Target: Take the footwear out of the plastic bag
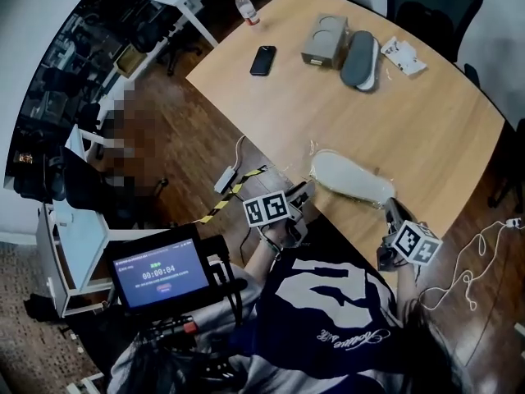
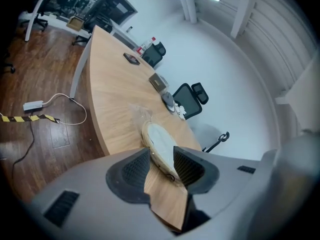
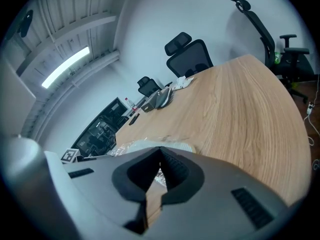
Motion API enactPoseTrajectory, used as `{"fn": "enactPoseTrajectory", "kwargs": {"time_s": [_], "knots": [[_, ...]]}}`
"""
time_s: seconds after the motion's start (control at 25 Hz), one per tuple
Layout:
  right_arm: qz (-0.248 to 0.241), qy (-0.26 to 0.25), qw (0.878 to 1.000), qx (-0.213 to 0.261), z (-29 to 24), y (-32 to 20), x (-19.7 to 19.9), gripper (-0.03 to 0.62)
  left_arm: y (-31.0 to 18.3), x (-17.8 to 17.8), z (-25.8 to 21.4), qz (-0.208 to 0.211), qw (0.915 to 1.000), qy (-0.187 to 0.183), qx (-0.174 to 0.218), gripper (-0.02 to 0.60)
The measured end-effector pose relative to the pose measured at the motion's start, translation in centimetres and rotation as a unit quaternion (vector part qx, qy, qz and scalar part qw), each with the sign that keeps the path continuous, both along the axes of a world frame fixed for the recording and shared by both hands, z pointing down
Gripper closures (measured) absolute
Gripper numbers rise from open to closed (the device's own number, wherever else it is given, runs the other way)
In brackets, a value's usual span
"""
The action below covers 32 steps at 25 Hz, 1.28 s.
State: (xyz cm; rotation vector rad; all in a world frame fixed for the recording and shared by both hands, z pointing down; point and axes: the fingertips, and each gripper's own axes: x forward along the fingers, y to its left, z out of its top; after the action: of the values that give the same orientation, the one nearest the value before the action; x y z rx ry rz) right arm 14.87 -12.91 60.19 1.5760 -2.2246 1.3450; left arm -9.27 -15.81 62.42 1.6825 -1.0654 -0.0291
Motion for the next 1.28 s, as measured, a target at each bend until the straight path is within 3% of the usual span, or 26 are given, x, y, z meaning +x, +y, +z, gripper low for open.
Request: {"fn": "enactPoseTrajectory", "kwargs": {"time_s": [0.12, 0.28, 0.32, 0.4, 0.6, 0.64, 0.88, 1.04, 1.28], "knots": [[0.026, 0.02, 0.999, -0.006, 0.7, -0.8, 1.2, 0.597, -1.7, 0.1, 0.7, 0.01, 0.9998, 0.008, -0.012, 0.445], [0.049, 0.038, 0.998, -0.017, 2.0, -0.9, 3.6, 0.595, -3.3, -0.3, 2.3, -0.008, 0.9992, 0.017, -0.036, 0.445], [0.04, 0.033, 0.998, -0.025, 2.4, -0.9, 3.7, 0.59, -3.7, -0.4, 2.7, -0.012, 0.9987, 0.02, -0.044, 0.445], [0.004, 0.007, 0.999, -0.044, 3.2, -0.7, 3.3, 0.452, -4.4, -0.7, 3.6, -0.021, 0.9976, 0.029, -0.059, 0.446], [-0.074, -0.02, 0.995, -0.07, 4.5, 0.7, 2.3, 0.45, -4.6, -0.4, 4.4, -0.04, 0.9934, 0.064, -0.087, 0.448], [-0.083, -0.026, 0.993, -0.075, 4.8, 0.9, 2.2, 0.426, -4.5, -0.3, 4.6, -0.039, 0.9929, 0.064, -0.092, 0.451], [-0.126, -0.021, 0.987, -0.099, 6.5, 1.1, 2.0, 0.408, -4.4, 0.2, 5.2, -0.005, 0.9943, 0.028, -0.102, 0.518], [-0.165, -0.032, 0.983, -0.078, 5.4, 0.6, 1.5, 0.405, -4.4, 0.5, 5.4, 0.014, 0.9944, 0.007, -0.104, 0.538], [-0.162, -0.018, 0.986, -0.03, 2.9, 0.0, 2.3, 0.405, -4.5, 0.6, 5.5, 0.016, 0.9944, 0.004, -0.105, 0.543]]}}
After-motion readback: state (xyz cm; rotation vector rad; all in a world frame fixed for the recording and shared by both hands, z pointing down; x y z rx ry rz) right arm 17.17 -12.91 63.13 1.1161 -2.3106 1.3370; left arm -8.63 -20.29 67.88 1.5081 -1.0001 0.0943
